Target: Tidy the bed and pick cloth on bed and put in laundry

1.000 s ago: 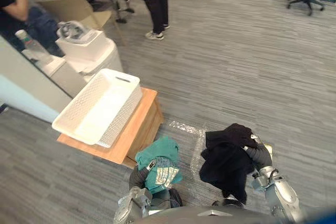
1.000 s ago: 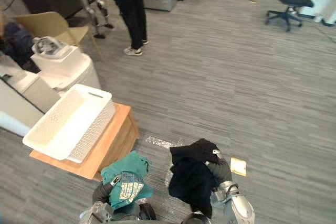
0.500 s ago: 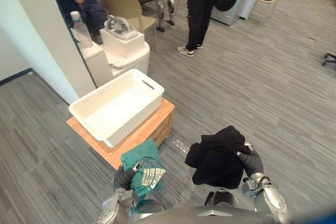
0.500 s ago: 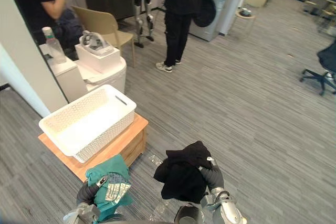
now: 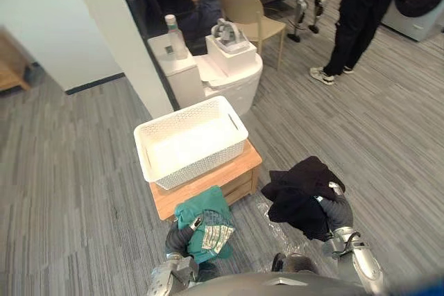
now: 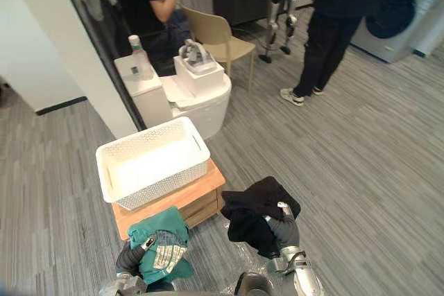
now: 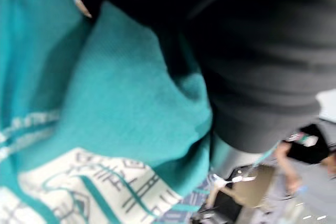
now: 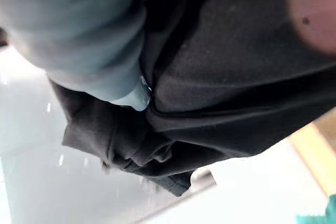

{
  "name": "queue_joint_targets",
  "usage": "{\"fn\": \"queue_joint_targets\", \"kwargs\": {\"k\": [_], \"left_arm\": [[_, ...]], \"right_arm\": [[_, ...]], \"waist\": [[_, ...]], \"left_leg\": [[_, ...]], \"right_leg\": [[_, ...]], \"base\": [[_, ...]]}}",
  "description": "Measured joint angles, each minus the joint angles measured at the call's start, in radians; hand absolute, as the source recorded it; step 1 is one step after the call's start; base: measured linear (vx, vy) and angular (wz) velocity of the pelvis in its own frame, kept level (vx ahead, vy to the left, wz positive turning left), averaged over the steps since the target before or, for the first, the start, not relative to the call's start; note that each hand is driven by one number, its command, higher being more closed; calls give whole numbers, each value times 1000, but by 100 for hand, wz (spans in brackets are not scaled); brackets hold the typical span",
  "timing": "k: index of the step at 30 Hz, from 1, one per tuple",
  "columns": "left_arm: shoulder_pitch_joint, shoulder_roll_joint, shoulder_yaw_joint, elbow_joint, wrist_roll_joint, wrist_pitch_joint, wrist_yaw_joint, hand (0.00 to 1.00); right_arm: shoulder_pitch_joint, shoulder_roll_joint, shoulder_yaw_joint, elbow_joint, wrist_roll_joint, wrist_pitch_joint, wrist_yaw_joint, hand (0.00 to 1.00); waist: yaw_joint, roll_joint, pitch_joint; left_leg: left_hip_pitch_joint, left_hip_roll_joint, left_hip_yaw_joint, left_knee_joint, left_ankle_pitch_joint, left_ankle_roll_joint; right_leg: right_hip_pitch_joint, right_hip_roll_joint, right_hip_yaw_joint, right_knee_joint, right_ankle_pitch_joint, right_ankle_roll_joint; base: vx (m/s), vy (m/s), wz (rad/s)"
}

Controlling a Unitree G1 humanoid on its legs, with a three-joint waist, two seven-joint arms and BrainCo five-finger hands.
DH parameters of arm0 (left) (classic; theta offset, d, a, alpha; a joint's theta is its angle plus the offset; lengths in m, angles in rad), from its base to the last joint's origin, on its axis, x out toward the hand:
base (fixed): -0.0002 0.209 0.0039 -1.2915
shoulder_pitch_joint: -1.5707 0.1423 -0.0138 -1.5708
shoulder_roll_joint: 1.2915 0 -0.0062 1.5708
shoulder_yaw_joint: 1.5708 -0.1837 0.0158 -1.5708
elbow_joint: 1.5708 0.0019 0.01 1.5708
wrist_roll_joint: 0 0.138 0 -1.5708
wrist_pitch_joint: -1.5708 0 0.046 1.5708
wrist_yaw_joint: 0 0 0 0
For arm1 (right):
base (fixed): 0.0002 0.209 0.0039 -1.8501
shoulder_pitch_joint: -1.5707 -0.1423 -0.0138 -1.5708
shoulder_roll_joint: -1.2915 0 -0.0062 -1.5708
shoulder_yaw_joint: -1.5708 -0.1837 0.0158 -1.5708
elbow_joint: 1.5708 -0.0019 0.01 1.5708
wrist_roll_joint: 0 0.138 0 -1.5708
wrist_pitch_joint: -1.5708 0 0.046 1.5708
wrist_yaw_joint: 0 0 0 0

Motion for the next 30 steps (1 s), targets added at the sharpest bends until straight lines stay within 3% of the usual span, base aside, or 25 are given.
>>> {"fn": "queue_joint_targets", "kwargs": {"k": [2,3,4,5,7,12,18,21,22,23,24,25,26,28,30], "left_arm": [[-3,0,0,-1,-1,3,-1,100],[-5,0,0,-2,-1,4,-1,100],[-7,3,4,-2,-1,10,-1,100],[-14,1,8,-12,-1,21,-1,100],[-13,3,10,-59,-1,25,-4,100],[-4,14,6,-66,0,28,-16,100],[-12,10,15,-68,4,62,-38,100],[-26,18,15,-84,35,96,-72,100],[-30,30,15,-107,47,108,-86,100],[-38,47,13,-130,50,116,-98,100],[-42,48,9,-139,50,118,-101,100],[-56,66,13,-145,49,118,-101,100],[-64,76,19,-141,49,125,-101,100],[-72,86,18,-141,49,129,-102,100],[-76,92,19,-140,49,133,-105,100]], "right_arm": [[-17,-12,-20,2,-7,0,0,100],[-17,-15,-30,5,-8,0,0,100],[-19,-16,-40,22,-9,7,0,100],[-19,-13,-45,35,-9,15,-1,100],[-20,-13,-42,37,-27,26,-5,100],[-67,-12,-28,37,-45,44,-40,100],[-124,-12,-10,47,-72,44,-94,100],[-125,-2,-11,48,-92,44,-136,100],[-128,5,-11,49,-111,43,-157,100],[-131,9,-11,54,-126,43,-173,100],[-131,14,-10,61,-129,43,-180,100],[-133,27,-9,72,-137,44,-193,100],[-138,28,-10,72,-146,44,-200,100],[-151,26,-17,67,-147,43,-216,100],[-153,21,-20,28,-147,43,-224,100]], "waist": [[12,15,-7],[15,22,-12],[15,20,-19],[0,12,-33],[0,-9,-33],[30,-29,-48],[50,-35,-48],[35,-69,-42],[26,-96,-36],[13,-103,-29],[5,-109,-26],[-5,-119,-19],[-7,-121,-18],[-14,-110,-13],[-16,-114,-14]], "left_leg": [[-39,-30,74,-83,-34,2],[-42,-49,113,-159,-22,4],[-16,-69,190,-257,-14,20],[13,-111,201,-338,5,39],[61,-159,220,-443,27,59],[134,-197,212,-487,32,67],[168,-208,214,-524,32,67],[211,-258,191,-580,31,67],[232,-291,178,-608,28,72],[267,-303,136,-639,20,73],[279,-300,115,-654,19,72],[287,-291,82,-661,17,74],[289,-271,53,-661,15,72],[293,-226,16,-653,7,60],[287,-206,-4,-633,-8,34]], "right_leg": [[30,-9,-33,-38,3,-1],[36,-16,-50,-38,5,3],[46,-36,-76,-34,11,30],[58,-55,-108,-36,24,48],[94,-76,-147,-62,37,60],[203,-94,-177,-95,47,66],[202,-112,-177,-35,44,66],[118,-213,-157,256,8,59],[46,-264,-109,430,31,34],[-23,-283,-32,578,115,8],[-48,-277,-2,628,103,9],[-89,-254,41,659,-1,25],[-120,-218,57,637,-57,24],[-155,-152,61,511,-90,30],[-142,-109,74,276,-58,51]], "base": [[187,11,31],[236,72,49],[288,87,86],[312,91,101],[260,97,84],[187,50,45],[92,-12,12],[68,70,53],[105,63,86],[115,50,93],[126,-4,95],[99,-54,83],[94,-73,77],[91,-96,64],[105,-161,47]]}}
